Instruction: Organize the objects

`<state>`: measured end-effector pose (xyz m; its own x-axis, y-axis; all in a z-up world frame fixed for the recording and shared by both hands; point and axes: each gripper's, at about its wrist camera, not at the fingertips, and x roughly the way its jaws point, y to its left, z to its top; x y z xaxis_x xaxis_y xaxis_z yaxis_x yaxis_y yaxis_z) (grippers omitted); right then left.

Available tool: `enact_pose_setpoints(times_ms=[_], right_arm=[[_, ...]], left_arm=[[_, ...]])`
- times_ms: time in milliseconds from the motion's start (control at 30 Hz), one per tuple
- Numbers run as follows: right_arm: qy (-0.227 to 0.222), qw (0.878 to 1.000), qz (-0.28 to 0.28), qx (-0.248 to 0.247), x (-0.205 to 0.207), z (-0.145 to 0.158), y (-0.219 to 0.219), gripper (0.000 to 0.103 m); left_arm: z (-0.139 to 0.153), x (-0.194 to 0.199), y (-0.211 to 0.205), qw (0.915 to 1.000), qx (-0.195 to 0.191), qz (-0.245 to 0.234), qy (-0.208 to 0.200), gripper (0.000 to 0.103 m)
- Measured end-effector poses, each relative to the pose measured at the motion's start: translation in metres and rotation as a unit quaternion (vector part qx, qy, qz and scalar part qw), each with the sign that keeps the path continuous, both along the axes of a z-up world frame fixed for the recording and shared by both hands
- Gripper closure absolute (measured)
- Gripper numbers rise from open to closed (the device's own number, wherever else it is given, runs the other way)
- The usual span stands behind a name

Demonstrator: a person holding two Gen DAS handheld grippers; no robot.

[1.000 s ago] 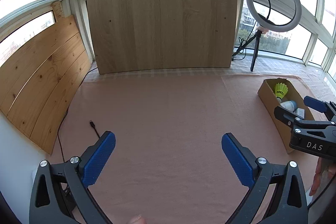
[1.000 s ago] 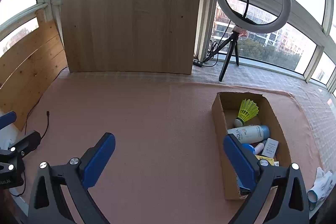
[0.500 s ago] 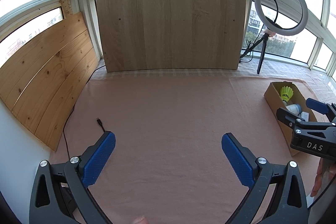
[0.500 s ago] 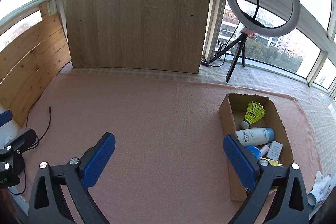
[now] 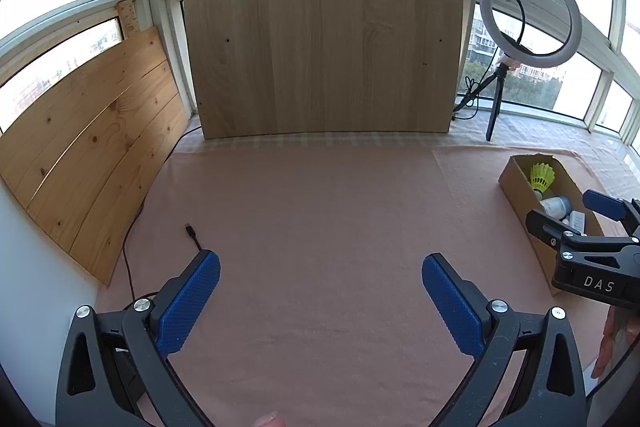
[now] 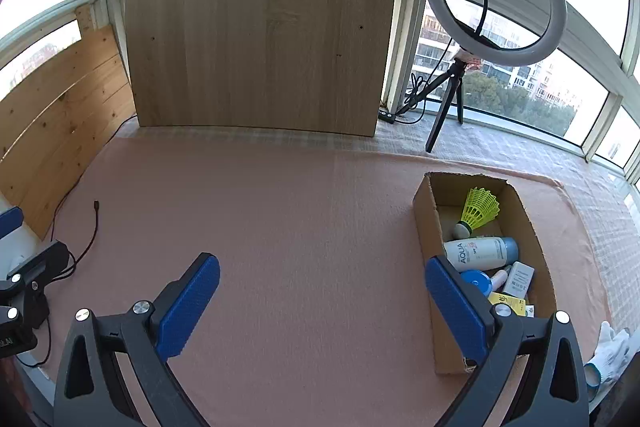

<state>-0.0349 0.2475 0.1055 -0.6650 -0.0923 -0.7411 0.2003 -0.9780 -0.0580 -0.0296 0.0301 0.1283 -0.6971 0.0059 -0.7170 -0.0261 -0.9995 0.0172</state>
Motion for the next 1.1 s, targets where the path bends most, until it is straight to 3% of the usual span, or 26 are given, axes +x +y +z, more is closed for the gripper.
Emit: enact_pose_setpoints(times_ms=[1100], right_arm=[[-0.004,1.0,-0.001,0.001,0.007,0.0,0.001,0.002]], left_arm=[[0.001,0.004,0.004,1.0,-0.001,-0.009,0.0,0.0]])
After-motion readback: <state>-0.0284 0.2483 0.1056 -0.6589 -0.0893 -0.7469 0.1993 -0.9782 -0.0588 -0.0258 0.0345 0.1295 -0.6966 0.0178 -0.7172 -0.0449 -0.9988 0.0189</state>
